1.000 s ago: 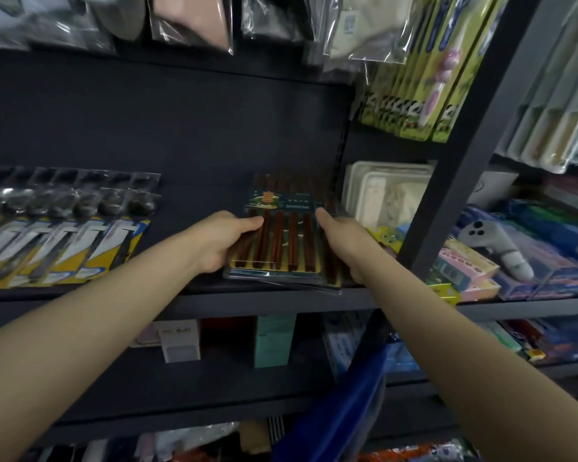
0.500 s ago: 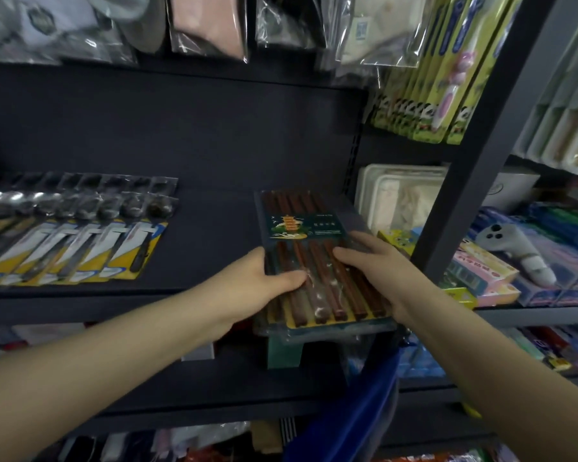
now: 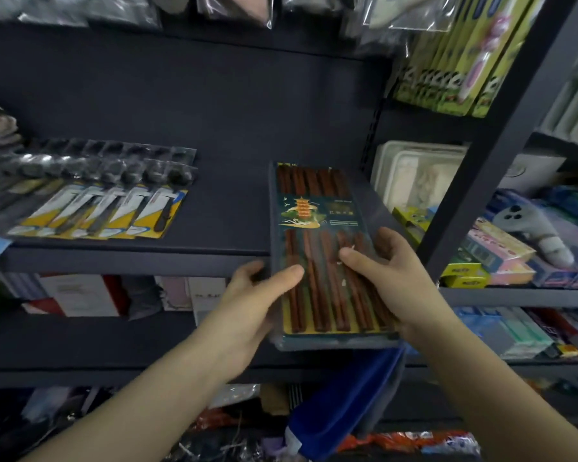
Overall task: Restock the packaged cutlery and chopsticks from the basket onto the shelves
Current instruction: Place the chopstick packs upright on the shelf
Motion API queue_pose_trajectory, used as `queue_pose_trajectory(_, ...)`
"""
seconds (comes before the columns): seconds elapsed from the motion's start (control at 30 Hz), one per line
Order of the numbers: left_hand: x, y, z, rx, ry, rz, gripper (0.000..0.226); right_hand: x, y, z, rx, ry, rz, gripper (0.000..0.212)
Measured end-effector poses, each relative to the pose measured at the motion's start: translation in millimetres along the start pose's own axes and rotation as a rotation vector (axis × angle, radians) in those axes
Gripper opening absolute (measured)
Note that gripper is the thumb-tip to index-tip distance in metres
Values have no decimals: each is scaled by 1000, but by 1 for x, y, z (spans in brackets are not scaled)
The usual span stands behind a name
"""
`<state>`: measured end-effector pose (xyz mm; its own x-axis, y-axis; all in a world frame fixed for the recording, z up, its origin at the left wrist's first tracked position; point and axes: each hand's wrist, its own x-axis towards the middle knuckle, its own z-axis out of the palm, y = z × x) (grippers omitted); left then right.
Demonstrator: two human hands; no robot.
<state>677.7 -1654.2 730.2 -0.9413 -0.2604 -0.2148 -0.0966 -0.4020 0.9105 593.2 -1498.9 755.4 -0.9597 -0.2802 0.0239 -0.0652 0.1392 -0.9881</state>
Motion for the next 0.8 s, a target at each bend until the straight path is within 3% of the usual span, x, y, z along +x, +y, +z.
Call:
queue_pose_trajectory(0.07, -1, 9, -5, 89, -90, -61, 72, -7, 3, 2, -80, -12, -59, 89)
queue_pose_trajectory(0.13, 1, 13, -8, 188, -77, -38, 68, -10, 5, 3, -123, -32, -99, 96)
queue_pose_trajectory(0.23, 7, 21, -7, 289, -15, 97, 75, -9, 0, 5, -112, -25, -143, 103)
queue_pose_trajectory(0.33, 10, 35, -7, 319, -29, 251, 66, -4, -8, 8, -129, 13, -213, 98)
queue_pose_trajectory(0.4, 10, 45, -8, 363, -70, 367, 59, 3, -18, 10, 31, 14, -195, 100)
queue_pose_trajectory(0.47, 12, 57, -7, 459, -97, 479, 56, 18, -36, 9, 208, -34, -151, 84)
queue_pose_trajectory(0.53, 20, 72, -5, 564, -91, 586, 60, 35, -57, 6, 237, -106, -190, 65)
queue_pose_trajectory(0.67, 48, 104, 2, 652, 9, 724, 86, 58, -84, 8, 89, -111, -346, 78)
queue_pose_trajectory(0.8, 68, 112, 4, 676, 65, 718, 88, 73, -82, 13, -64, -104, -422, 52)
